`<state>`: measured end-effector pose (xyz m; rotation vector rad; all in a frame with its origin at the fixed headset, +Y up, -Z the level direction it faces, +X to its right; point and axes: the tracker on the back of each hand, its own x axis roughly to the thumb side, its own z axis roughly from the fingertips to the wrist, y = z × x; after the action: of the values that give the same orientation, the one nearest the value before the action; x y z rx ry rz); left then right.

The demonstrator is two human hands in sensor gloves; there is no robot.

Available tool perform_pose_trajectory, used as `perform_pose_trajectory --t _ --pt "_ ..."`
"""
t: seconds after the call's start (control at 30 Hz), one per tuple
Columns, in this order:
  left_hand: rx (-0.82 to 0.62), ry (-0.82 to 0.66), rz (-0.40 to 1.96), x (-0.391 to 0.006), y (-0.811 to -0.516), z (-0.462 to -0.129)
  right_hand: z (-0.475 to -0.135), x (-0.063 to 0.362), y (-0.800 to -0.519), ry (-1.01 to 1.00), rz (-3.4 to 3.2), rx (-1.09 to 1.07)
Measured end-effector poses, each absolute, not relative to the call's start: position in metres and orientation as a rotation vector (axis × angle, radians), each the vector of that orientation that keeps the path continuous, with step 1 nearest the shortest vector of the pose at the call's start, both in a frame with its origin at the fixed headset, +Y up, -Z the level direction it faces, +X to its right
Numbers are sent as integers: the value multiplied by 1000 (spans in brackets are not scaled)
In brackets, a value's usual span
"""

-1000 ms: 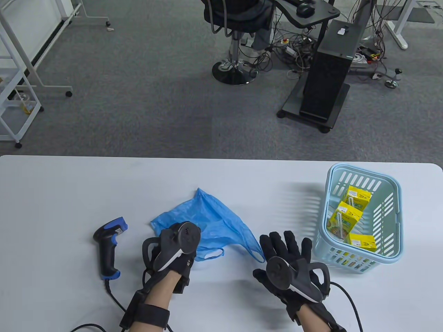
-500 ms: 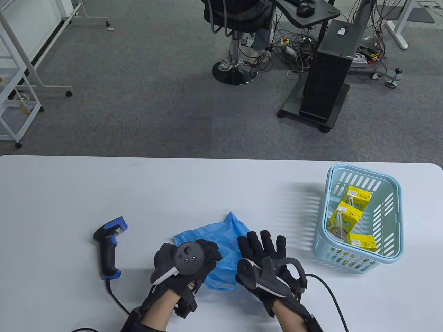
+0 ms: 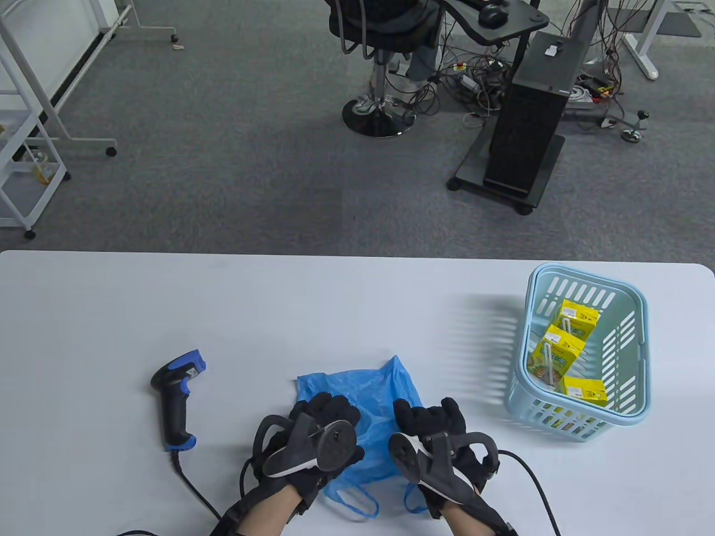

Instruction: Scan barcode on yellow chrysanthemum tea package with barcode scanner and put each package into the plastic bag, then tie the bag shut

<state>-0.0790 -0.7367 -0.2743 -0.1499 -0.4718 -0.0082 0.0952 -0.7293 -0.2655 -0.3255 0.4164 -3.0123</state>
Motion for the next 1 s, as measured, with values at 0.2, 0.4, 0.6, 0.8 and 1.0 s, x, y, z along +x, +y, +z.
perform_pose_trajectory --t 0.2,0.4,0.6,0.8,1.0 --pt "-281 -409 -112 -70 -755 -277 -266 93 -732 386 -3009 -346" --pt "-238 -258 -31 -90 -750 -287 -269 95 -736 303 -2975 -346" --pt "-173 -228 -26 -111 -751 -291 -269 97 -740 278 -2940 -342" --pt "-109 -252 -50 -108 -750 -287 -273 96 -743 170 -2982 -343" --pt "-96 -284 -91 -100 -751 -285 -270 97 -746 178 -2911 -354"
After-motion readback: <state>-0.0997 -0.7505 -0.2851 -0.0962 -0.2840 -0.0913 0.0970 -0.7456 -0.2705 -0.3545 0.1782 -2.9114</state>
